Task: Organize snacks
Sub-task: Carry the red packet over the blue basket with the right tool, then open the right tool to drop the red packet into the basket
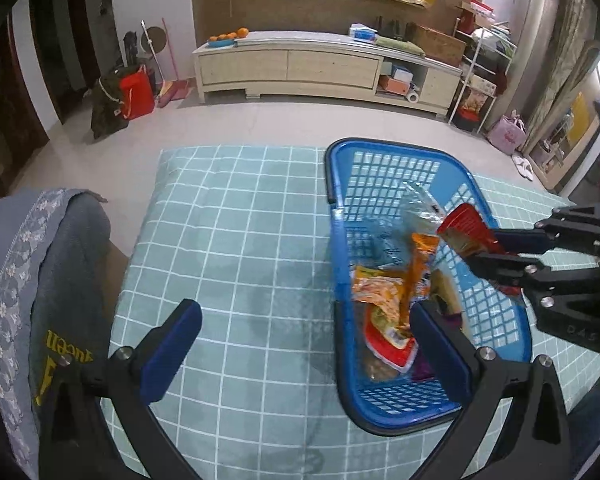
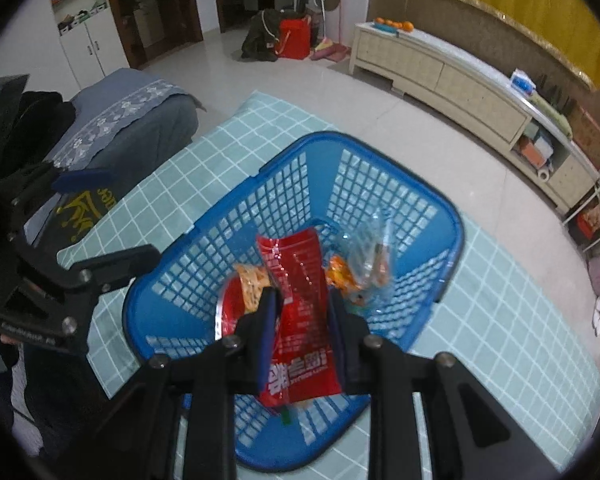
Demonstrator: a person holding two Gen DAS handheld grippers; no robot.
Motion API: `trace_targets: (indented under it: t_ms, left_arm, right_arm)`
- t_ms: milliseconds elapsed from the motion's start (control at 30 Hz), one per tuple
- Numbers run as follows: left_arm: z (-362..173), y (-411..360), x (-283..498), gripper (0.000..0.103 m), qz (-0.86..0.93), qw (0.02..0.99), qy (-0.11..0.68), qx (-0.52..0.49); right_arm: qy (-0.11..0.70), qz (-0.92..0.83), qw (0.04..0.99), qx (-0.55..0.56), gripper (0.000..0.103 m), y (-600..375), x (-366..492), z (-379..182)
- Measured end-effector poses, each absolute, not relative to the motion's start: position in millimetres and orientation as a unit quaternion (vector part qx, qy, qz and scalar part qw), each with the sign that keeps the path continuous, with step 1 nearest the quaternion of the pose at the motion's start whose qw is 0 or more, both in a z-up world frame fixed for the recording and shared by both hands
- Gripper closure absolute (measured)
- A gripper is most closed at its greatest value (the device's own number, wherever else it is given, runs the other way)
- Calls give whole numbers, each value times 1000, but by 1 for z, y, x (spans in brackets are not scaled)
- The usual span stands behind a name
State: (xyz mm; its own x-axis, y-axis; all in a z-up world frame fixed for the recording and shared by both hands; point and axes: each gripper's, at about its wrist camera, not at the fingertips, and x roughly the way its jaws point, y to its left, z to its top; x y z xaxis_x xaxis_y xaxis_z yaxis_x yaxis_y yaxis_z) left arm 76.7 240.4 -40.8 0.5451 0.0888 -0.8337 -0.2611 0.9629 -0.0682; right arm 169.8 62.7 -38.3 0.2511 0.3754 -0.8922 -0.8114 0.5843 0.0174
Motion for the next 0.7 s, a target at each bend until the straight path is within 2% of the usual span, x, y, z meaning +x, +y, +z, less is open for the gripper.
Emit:
trace_targets:
  t_ms: [367, 433, 467, 500, 567, 700]
  left_arm:
    - [-56, 269, 79, 0, 112, 872, 467, -96]
    - [-57, 271, 81, 0, 112, 873, 465, -95]
    - [-57, 272, 81, 0, 112, 874, 464, -96]
    - [-57, 273, 81, 0, 111, 875, 462, -98]
    - [-58, 273, 83, 0, 106, 876, 460, -100]
    - [-54, 266, 77, 0, 100, 884, 447, -91]
  right_arm:
    - [517, 354, 750, -212, 72, 102, 199, -72]
    - [518, 356, 751, -204, 65, 104, 203, -74]
    - [518, 356, 750, -204, 55, 105, 204, -75]
    - [516, 358, 750, -209, 37, 106, 204, -76]
    - [513, 362, 750, -206, 16, 105, 204, -77]
    - [480, 355, 776, -203, 15, 90, 195, -66]
